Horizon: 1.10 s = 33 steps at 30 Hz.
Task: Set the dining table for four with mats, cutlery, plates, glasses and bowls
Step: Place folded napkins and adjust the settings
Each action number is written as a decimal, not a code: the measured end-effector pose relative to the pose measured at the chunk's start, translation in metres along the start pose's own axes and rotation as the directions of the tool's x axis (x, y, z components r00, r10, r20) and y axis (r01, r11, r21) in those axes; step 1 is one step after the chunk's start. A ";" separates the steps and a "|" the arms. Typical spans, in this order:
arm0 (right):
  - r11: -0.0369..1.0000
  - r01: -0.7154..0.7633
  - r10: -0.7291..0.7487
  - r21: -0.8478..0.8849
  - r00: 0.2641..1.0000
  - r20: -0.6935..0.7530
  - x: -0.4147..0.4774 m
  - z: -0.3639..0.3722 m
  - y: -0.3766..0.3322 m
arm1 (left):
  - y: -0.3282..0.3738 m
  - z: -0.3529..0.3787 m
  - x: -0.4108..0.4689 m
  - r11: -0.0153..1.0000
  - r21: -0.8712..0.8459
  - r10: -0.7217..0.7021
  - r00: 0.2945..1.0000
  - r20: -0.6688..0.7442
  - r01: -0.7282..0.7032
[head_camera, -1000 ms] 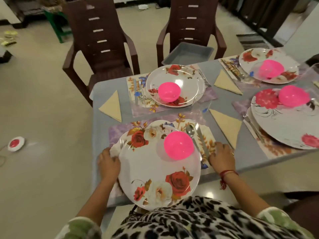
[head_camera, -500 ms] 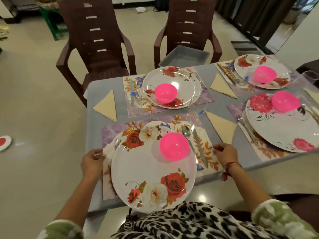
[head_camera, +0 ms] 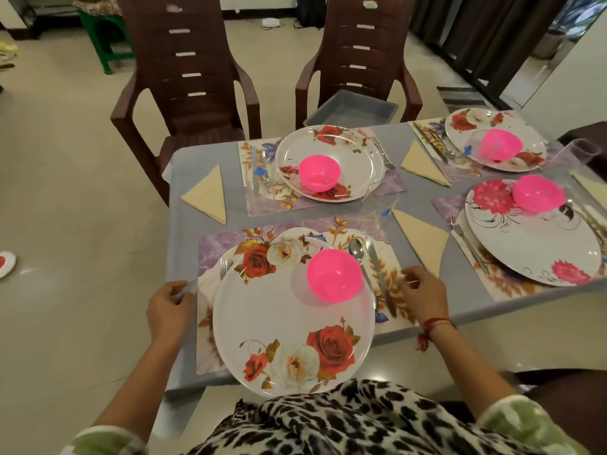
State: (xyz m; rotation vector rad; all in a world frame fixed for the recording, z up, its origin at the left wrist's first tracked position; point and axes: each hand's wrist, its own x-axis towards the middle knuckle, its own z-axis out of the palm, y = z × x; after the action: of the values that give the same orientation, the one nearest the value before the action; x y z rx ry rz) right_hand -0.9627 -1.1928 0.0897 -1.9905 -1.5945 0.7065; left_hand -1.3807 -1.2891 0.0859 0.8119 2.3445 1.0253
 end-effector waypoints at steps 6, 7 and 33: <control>0.984 0.075 -0.067 -0.164 0.996 0.052 -0.001 0.029 -0.009 | -0.004 -0.002 -0.005 1.000 0.004 0.031 0.999 0.019 -0.031; 0.982 0.076 -0.069 -0.174 0.997 0.043 0.000 0.030 -0.008 | -0.003 -0.001 -0.006 0.999 0.000 0.038 0.999 0.019 -0.038; 0.992 -0.028 0.052 -0.122 0.979 0.196 0.017 0.036 -0.039 | -0.001 -0.002 -0.001 0.996 -0.052 0.067 0.998 0.019 -0.066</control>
State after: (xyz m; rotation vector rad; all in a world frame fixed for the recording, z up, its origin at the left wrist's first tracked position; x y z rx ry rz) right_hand -1.0120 -1.1665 0.0873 -2.0972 -1.7522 0.8685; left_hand -1.3813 -1.2917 0.0865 0.8812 2.2781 1.0953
